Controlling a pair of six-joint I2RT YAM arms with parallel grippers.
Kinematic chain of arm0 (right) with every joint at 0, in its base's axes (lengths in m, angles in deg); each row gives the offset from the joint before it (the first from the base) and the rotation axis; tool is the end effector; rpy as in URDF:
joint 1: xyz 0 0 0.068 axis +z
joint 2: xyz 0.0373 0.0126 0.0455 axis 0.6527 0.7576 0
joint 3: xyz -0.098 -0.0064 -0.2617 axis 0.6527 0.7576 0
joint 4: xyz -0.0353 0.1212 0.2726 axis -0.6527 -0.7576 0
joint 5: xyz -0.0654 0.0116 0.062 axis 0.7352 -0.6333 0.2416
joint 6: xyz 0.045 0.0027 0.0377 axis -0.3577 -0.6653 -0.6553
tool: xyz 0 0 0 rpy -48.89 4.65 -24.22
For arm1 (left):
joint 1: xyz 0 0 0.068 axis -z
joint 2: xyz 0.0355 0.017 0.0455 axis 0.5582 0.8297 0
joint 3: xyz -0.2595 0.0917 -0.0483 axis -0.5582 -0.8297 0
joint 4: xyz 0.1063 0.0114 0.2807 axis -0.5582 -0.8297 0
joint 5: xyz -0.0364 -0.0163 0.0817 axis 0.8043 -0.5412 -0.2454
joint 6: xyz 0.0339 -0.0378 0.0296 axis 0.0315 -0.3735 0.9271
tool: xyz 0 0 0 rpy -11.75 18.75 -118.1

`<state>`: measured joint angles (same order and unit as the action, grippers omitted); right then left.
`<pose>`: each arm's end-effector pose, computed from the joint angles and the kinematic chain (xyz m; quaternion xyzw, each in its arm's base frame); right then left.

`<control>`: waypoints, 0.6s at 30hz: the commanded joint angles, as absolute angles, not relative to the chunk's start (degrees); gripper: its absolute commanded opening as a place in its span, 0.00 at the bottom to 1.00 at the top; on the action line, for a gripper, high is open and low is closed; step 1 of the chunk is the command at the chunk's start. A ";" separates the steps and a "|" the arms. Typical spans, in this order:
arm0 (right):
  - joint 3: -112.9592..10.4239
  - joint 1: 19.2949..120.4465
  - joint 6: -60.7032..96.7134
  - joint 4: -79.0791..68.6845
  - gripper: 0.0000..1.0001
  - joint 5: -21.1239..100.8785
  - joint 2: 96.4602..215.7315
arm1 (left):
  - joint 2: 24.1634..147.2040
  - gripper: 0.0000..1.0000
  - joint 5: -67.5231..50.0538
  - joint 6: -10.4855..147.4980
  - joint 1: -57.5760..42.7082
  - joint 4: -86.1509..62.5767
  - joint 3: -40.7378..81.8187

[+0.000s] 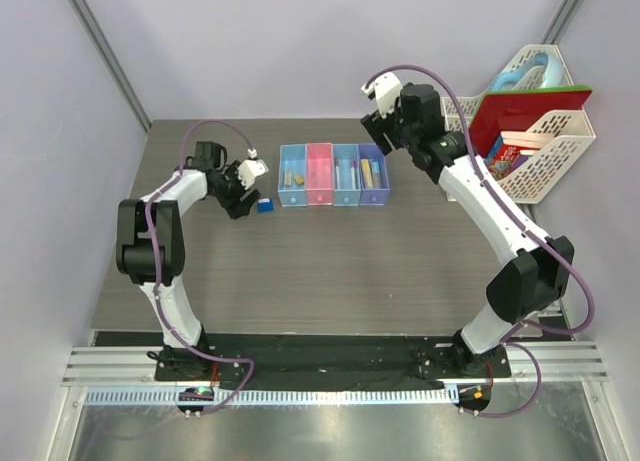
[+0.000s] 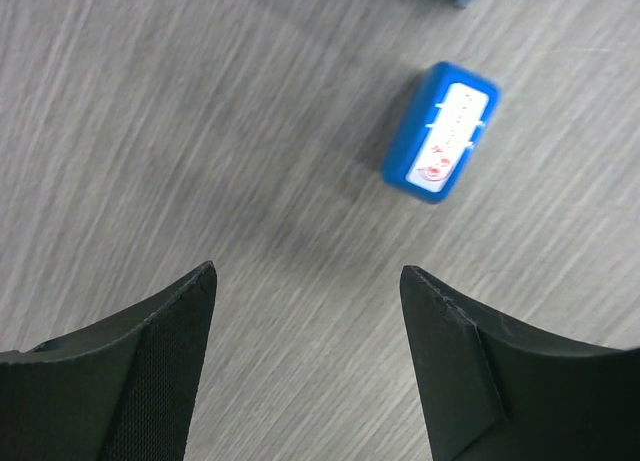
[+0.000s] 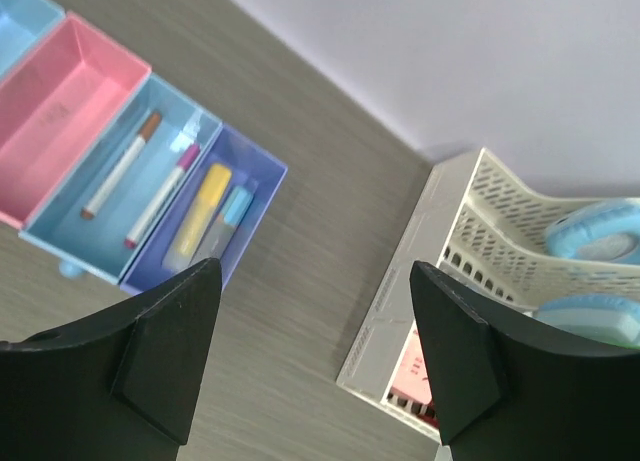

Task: Sort the stationery into containers
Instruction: Pick up the stationery from the center of the board.

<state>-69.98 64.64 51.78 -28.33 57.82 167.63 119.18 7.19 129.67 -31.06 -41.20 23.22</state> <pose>0.3909 0.1648 0.4093 -0.3092 0.7673 -0.0893 0.5548 0.4312 -0.0390 0.1601 0.4652 0.8270 -0.0905 0.3025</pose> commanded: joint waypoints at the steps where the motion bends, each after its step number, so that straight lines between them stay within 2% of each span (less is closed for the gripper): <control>1: -67.22 63.42 50.84 -28.25 0.81 56.40 167.04 | 115.84 0.74 12.35 130.10 -31.21 -43.68 24.66; 10: -66.16 62.45 49.69 -27.37 0.81 55.34 168.00 | 117.50 0.72 15.61 130.09 -29.89 -46.84 28.52; 18: -63.96 62.54 49.34 -26.31 0.81 54.81 168.18 | 121.19 0.72 13.95 130.62 -26.55 -47.64 30.72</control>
<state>-64.73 62.41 50.29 -28.96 55.57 168.31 119.31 13.07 130.04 -28.06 -46.01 28.25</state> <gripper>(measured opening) 0.810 0.719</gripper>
